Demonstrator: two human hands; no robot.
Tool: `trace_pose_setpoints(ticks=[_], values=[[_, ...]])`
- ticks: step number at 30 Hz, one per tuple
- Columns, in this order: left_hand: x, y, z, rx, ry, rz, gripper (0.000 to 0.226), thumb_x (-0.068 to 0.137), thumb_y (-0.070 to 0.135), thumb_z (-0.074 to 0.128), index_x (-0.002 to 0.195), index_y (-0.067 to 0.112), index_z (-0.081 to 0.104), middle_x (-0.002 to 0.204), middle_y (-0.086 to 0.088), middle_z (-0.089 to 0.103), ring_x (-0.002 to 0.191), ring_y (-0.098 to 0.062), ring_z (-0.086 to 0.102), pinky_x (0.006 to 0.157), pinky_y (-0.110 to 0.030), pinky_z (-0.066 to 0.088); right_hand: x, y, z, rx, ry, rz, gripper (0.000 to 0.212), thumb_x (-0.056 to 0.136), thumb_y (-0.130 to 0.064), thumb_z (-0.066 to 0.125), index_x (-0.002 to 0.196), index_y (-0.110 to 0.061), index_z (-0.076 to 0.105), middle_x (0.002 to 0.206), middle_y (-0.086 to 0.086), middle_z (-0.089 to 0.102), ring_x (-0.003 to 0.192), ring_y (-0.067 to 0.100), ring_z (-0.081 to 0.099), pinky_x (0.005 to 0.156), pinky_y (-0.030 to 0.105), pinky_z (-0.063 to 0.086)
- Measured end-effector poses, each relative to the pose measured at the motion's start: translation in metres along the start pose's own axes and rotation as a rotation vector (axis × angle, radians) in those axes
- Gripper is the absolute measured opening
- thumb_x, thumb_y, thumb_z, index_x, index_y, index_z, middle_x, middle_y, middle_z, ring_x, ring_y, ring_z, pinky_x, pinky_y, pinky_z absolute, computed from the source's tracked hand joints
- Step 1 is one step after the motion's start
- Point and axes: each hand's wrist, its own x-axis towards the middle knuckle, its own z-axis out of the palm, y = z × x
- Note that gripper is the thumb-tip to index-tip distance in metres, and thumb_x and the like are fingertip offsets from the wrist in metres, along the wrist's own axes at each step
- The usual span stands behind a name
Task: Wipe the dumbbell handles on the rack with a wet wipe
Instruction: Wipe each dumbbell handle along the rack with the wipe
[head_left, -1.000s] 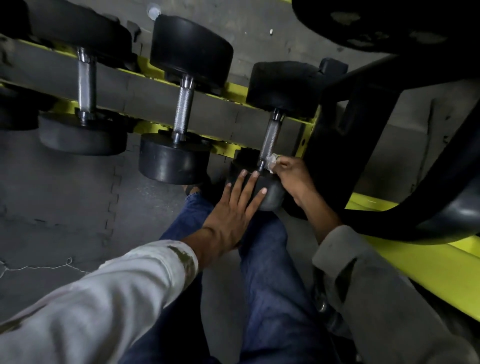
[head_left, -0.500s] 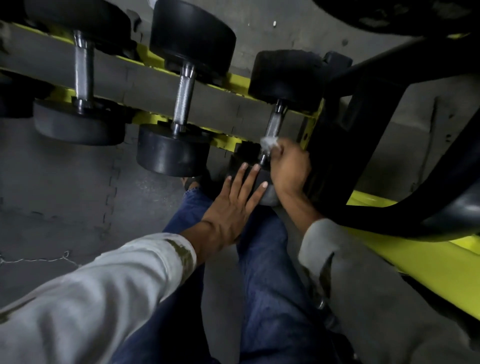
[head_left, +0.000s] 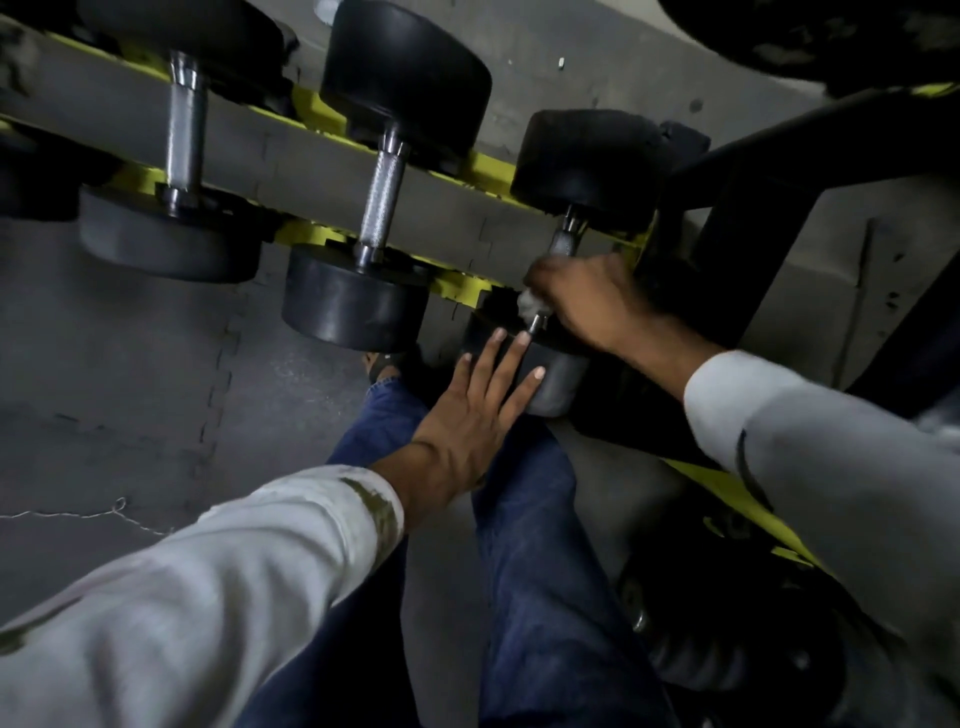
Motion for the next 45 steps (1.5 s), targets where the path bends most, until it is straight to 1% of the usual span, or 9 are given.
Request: trace_pose_setpoints(ticks=[4, 8, 12, 20, 25, 29, 34, 40, 45], values=[[0.001, 0.000, 0.000, -0.008, -0.001, -0.007, 0.127, 0.089, 0.058, 0.063, 0.154, 0.004, -0.031, 0.153, -0.035, -0.041, 0.148, -0.055, -0.025, 0.123, -0.060, 0.014, 0.026, -0.005, -0.014, -0.279, -0.019, 0.142, 0.016, 0.086, -0.025, 0.063, 0.099, -0.021, 0.071, 0.099, 0.001, 0.071, 0.078, 0.028, 0.071, 0.057, 0.026, 0.044], [0.000, 0.001, -0.003, -0.002, -0.021, -0.010, 0.136, 0.083, 0.063, 0.070, 0.155, 0.005, -0.030, 0.153, -0.034, -0.041, 0.149, -0.054, -0.024, 0.123, -0.061, 0.014, 0.048, -0.043, -0.017, -0.286, -0.594, 0.026, 0.028, 0.097, -0.026, 0.054, 0.122, -0.018, 0.066, 0.131, 0.007, 0.063, 0.123, 0.029, 0.059, 0.100, 0.046, 0.039], [0.000, 0.000, -0.006, -0.010, -0.046, -0.009, 0.138, 0.081, 0.064, 0.072, 0.156, 0.006, -0.029, 0.154, -0.033, -0.040, 0.149, -0.054, -0.024, 0.123, -0.061, 0.013, 0.061, -0.044, -0.034, -0.109, -0.758, -0.043, 0.030, 0.098, -0.029, 0.056, 0.115, -0.008, 0.068, 0.121, 0.014, 0.068, 0.108, 0.033, 0.065, 0.076, 0.034, 0.047], [0.000, 0.001, -0.003, -0.005, -0.018, -0.003, 0.143, 0.079, 0.069, 0.072, 0.154, 0.005, -0.031, 0.152, -0.035, -0.042, 0.148, -0.055, -0.024, 0.123, -0.062, 0.016, -0.012, -0.003, -0.005, -0.080, -0.102, -0.343, 0.016, 0.092, -0.022, 0.058, 0.104, -0.017, 0.067, 0.105, 0.004, 0.060, 0.097, 0.027, 0.060, 0.059, 0.031, 0.044], [-0.001, 0.001, -0.005, -0.012, -0.027, -0.002, 0.141, 0.080, 0.067, 0.072, 0.155, 0.004, -0.030, 0.151, -0.035, -0.043, 0.148, -0.055, -0.024, 0.123, -0.061, 0.015, -0.036, -0.013, 0.021, 0.379, 0.041, 0.169, 0.017, 0.084, -0.014, 0.058, 0.098, -0.024, 0.059, 0.092, 0.004, 0.067, 0.084, 0.030, 0.065, 0.068, 0.037, 0.054], [0.000, 0.000, -0.005, -0.011, -0.028, -0.006, 0.143, 0.078, 0.068, 0.073, 0.155, 0.005, -0.030, 0.148, -0.035, -0.046, 0.149, -0.055, -0.023, 0.123, -0.061, 0.016, -0.031, -0.016, 0.044, 0.742, -0.039, 0.659, 0.017, 0.081, -0.003, 0.057, 0.080, -0.020, 0.060, 0.078, -0.002, 0.068, 0.074, 0.021, 0.062, 0.066, 0.030, 0.050], [0.000, 0.001, 0.000, 0.002, -0.016, -0.005, 0.145, 0.077, 0.069, 0.073, 0.154, 0.004, -0.032, 0.151, -0.035, -0.043, 0.148, -0.055, -0.023, 0.123, -0.060, 0.017, -0.007, -0.012, 0.046, 1.371, -0.164, 0.835, 0.026, 0.085, 0.007, 0.059, 0.085, -0.015, 0.072, 0.082, 0.003, 0.072, 0.074, 0.014, 0.066, 0.068, 0.026, 0.054], [-0.001, 0.000, -0.004, -0.008, -0.024, -0.007, 0.143, 0.078, 0.067, 0.073, 0.155, 0.004, -0.031, 0.152, -0.035, -0.042, 0.148, -0.055, -0.024, 0.123, -0.060, 0.016, -0.027, -0.010, 0.047, 1.395, -0.067, 0.807, 0.013, 0.088, 0.000, 0.067, 0.080, -0.009, 0.072, 0.077, 0.006, 0.069, 0.064, 0.004, 0.062, 0.067, 0.019, 0.050], [-0.001, 0.001, -0.006, -0.022, -0.028, -0.008, 0.139, 0.082, 0.064, 0.071, 0.155, 0.004, -0.030, 0.154, -0.035, -0.039, 0.148, -0.056, -0.023, 0.123, -0.061, 0.016, -0.041, -0.018, 0.043, 0.976, 0.062, 0.512, 0.007, 0.086, -0.007, 0.074, 0.086, -0.014, 0.074, 0.079, -0.008, 0.068, 0.076, 0.008, 0.062, 0.074, 0.022, 0.049]])
